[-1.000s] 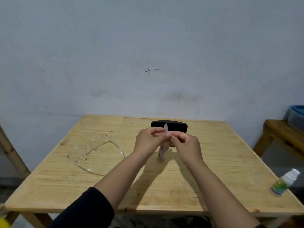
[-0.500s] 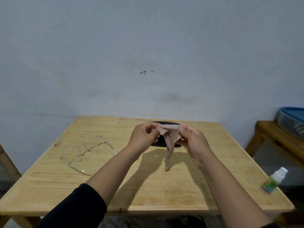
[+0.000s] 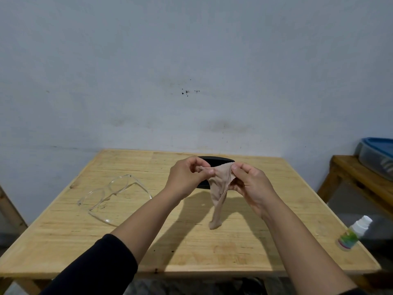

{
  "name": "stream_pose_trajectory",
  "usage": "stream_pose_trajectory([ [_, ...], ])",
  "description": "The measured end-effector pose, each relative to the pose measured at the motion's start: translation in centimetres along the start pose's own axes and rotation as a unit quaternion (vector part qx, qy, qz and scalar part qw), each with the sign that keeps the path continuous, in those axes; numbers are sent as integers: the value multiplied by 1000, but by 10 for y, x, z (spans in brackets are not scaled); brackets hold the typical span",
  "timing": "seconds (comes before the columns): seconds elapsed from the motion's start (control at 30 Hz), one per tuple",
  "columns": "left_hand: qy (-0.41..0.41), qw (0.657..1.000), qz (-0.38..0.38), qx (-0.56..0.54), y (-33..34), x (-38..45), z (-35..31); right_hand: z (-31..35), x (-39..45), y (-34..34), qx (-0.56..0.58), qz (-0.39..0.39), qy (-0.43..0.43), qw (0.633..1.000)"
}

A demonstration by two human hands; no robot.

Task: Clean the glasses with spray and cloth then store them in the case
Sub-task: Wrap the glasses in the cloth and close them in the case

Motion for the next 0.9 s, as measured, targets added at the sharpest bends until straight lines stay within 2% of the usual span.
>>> stream_pose_trajectory([
  [0.17, 7, 998, 23, 57, -17, 4, 1, 9, 5, -24, -63, -42, -25, 997],
  [0.33, 22, 999, 15, 46, -37, 13, 2, 25, 12, -44, -103, -72, -37, 991],
  [0.53, 37, 998, -23, 48, -38, 25, -1, 26, 31, -55, -172, -96, -31, 980],
  [0.7, 60, 994, -65, 70, -34, 32, -15, 26, 43, -59, -152, -132, -46, 979],
  [0.8, 77, 992, -52, 84, -35, 25, -17, 25, 38, -59, -142, -110, -56, 982],
  [0.9, 76, 990, 12, 121, -30, 6, -2, 2, 23, -59, -146, -65, -38, 986],
])
Point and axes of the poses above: each hand's wrist, its own x-axis towards the middle knuckle, its own y-axis out of the palm, z = x × y, the point moved 5 cm from there along x, towards the middle knuckle, and after that the axes turned 3 degrees about y, right-handed, at the moved point
